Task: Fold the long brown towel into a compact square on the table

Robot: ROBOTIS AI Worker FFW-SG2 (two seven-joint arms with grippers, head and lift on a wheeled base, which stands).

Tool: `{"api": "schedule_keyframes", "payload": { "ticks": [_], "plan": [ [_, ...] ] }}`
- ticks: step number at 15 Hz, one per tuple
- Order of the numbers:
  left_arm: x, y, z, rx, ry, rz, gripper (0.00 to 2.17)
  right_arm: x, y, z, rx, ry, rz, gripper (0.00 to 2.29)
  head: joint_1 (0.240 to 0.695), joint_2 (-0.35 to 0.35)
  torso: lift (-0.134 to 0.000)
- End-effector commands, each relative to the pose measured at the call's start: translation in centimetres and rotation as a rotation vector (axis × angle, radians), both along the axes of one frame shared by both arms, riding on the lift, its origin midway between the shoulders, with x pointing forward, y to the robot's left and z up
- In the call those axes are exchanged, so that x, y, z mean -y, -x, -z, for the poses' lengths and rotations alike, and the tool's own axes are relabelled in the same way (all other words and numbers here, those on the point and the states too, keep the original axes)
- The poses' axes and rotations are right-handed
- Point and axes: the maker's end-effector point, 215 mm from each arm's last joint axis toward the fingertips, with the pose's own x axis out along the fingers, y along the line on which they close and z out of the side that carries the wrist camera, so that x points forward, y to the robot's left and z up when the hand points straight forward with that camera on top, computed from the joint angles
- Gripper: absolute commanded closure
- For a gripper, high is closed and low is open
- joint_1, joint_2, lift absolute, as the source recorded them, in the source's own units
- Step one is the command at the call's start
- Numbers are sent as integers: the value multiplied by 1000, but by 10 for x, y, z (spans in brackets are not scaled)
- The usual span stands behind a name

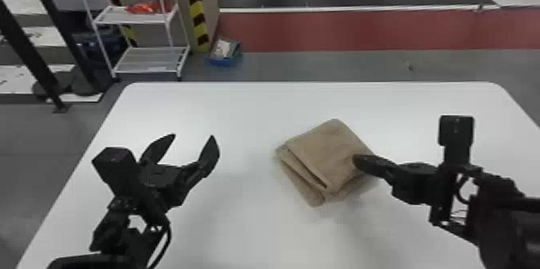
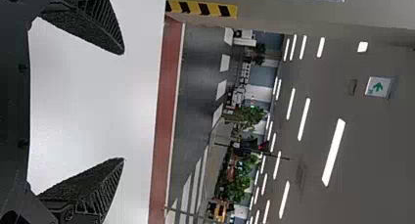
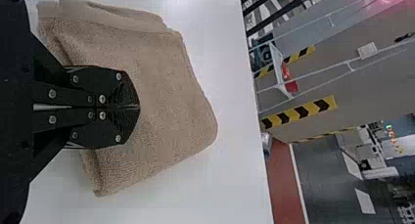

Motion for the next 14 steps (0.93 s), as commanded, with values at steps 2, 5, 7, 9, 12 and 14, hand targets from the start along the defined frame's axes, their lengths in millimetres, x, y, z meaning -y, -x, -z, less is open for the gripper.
{"api": "schedule_keyframes", "payload": {
  "ticks": [2, 5, 7, 9, 12, 14],
  "plan": [
    [0, 0, 0, 1, 0, -1, 103, -78, 27, -32, 68, -65, -149, 2020, 695, 91, -123],
    [0, 1, -2, 2, 0, 0, 103, -130, 48, -9, 22, -18, -255, 2020, 695, 175, -123],
    [-1, 2, -2, 1, -1, -1, 103, -140, 57, 15, -27, 35, -275, 2020, 695, 211, -123],
    [-1, 2, -3, 2, 0, -1, 103, -135, 64, 35, -83, 74, -268, 2020, 695, 235, -123],
    [1, 2, -2, 2, 0, 1, 103, -113, 69, 52, -146, 95, -226, 2020, 695, 239, -123],
    [1, 2, -1, 1, 0, 1, 103, -94, 63, 48, -142, 98, -186, 2020, 695, 226, -123]
  ]
}}
